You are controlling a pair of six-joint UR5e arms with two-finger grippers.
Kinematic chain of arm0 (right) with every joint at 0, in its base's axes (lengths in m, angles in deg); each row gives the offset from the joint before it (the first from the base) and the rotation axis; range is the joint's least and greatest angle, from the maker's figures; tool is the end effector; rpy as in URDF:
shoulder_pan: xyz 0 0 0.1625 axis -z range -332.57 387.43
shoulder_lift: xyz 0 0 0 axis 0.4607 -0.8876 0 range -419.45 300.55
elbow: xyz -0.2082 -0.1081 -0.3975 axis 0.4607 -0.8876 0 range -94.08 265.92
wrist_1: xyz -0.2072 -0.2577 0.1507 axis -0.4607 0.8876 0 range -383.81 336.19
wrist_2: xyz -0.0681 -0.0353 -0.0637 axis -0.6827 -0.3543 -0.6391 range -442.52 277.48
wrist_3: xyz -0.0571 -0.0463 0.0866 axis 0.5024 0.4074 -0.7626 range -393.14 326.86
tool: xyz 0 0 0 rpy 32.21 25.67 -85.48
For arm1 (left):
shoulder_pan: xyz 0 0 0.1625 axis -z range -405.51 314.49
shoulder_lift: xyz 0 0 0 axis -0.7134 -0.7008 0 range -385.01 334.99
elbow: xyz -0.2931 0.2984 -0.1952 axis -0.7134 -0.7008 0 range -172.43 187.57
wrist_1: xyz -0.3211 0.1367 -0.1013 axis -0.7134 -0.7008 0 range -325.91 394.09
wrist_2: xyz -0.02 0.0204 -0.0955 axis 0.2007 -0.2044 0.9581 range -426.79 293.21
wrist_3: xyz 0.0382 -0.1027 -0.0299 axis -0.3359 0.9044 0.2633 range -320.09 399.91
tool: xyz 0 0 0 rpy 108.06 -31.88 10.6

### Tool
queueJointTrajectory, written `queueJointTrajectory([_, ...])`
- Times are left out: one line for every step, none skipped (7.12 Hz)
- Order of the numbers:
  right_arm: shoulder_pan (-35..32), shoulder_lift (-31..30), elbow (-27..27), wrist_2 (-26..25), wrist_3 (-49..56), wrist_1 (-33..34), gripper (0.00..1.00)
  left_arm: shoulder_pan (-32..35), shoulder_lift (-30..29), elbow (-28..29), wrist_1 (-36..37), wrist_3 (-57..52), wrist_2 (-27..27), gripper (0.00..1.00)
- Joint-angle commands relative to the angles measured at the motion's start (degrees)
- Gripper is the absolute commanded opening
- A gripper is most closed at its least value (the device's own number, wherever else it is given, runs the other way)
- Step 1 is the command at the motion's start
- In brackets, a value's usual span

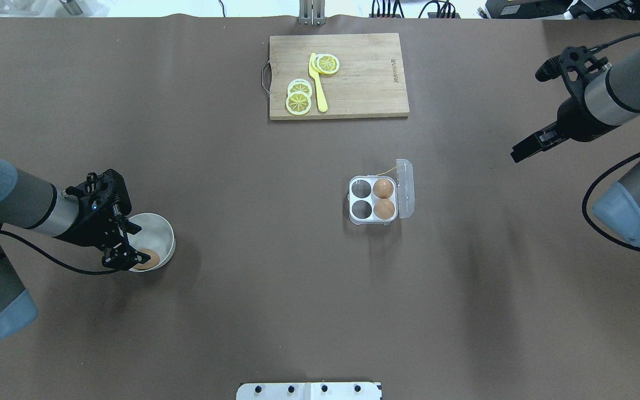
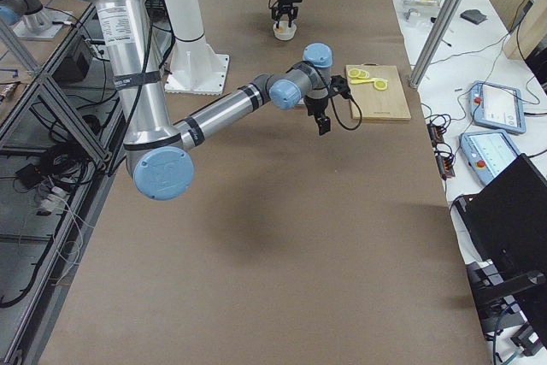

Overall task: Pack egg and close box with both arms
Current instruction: 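Lower the left gripper into the bowl and grasp the brown egg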

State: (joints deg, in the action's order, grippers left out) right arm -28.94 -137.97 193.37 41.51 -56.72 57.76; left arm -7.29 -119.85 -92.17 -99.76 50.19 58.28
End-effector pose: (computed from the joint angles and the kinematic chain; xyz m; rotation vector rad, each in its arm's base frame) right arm -0.2323 -0.4751 0.4656 0.2824 -0.8088 -0.3582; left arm 0.3488 -0.3611 0.5010 0.5805 1.0258 0.9535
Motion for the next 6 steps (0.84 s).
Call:
queueJointTrajectory([0.38,0.12,0.04,-0.45,-0.42,0.00,1.00,-0.08,0.00,0.34,-0.01,0.00,-0.09,0.76])
queueJointTrajectory([0.47,0.12,-0.05,-0.63,-0.42,0.00,1.00,-0.08,0.00,0.43,-0.01,0.00,-0.09,0.76])
queueJointTrajectory([0.56,0.12,-0.05,-0.80,-0.42,0.00,1.00,-0.08,0.00,0.77,-0.01,-0.09,-0.09,0.75])
queueJointTrajectory([0.73,0.12,-0.05,-0.81,-0.42,0.00,1.00,-0.25,0.00,0.78,-0.01,-0.09,-0.18,0.75])
queueJointTrajectory([0.73,0.12,-0.05,-0.81,-0.42,0.00,1.00,-0.43,0.00,0.78,-0.01,-0.09,-0.44,0.75])
queueJointTrajectory([0.73,0.12,-0.05,-0.81,-0.42,0.00,1.00,-1.39,0.00,0.69,-0.27,0.17,-3.05,0.75])
